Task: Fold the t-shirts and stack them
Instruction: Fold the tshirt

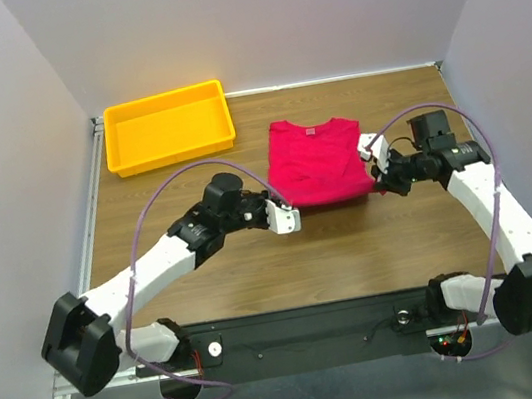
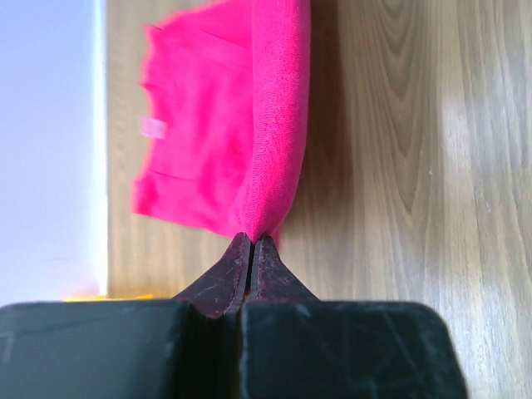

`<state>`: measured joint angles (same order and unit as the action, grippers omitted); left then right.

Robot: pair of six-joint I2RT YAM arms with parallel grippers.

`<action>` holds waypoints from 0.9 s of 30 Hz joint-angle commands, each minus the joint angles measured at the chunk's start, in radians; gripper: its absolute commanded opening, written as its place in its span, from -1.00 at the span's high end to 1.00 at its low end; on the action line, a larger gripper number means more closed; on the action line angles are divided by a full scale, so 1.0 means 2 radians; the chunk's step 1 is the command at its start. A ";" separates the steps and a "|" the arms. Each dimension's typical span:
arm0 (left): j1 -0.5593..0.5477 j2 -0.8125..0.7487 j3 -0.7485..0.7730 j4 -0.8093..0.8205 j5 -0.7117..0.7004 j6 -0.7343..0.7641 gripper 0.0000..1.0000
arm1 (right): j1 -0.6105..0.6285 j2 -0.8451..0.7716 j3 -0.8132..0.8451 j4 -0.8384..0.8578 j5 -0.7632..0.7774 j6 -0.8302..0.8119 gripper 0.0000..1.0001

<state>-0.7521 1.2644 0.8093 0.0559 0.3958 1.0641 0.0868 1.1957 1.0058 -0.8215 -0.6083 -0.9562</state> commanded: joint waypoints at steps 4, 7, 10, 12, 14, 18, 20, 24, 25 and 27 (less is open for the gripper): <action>-0.011 -0.101 -0.007 -0.015 0.017 -0.034 1.00 | 0.001 -0.063 0.067 -0.034 -0.023 0.059 0.99; -0.012 -0.121 0.000 -0.019 0.017 -0.036 1.00 | 0.001 -0.070 0.093 -0.039 -0.022 0.073 0.99; -0.012 -0.118 0.010 -0.021 0.009 -0.033 1.00 | 0.000 -0.066 0.105 -0.039 -0.024 0.082 0.99; -0.012 -0.103 0.017 -0.021 0.004 -0.021 1.00 | 0.001 -0.057 0.106 -0.038 -0.029 0.083 0.99; -0.011 -0.081 0.027 -0.020 -0.003 -0.014 1.00 | 0.000 -0.042 0.108 -0.037 -0.030 0.082 0.99; -0.006 -0.041 0.046 -0.005 -0.002 -0.010 1.00 | 0.000 -0.007 0.117 -0.033 -0.026 0.079 0.99; 0.001 -0.020 0.057 0.000 0.001 -0.009 1.00 | 0.001 0.003 0.123 -0.030 -0.026 0.078 0.99; 0.016 0.010 0.073 0.013 0.008 -0.009 1.00 | 0.000 0.027 0.128 -0.027 -0.015 0.075 0.99; 0.017 0.014 0.075 0.017 0.010 -0.008 1.00 | 0.001 0.030 0.128 -0.024 -0.013 0.074 0.99; 0.026 0.027 0.083 0.021 0.011 -0.006 1.00 | 0.000 0.042 0.131 -0.020 -0.005 0.074 0.99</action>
<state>-0.7246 1.3064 0.9077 0.0238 0.3965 1.0386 0.0864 1.2713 1.2060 -0.8894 -0.6323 -0.8112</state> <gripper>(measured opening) 0.033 0.045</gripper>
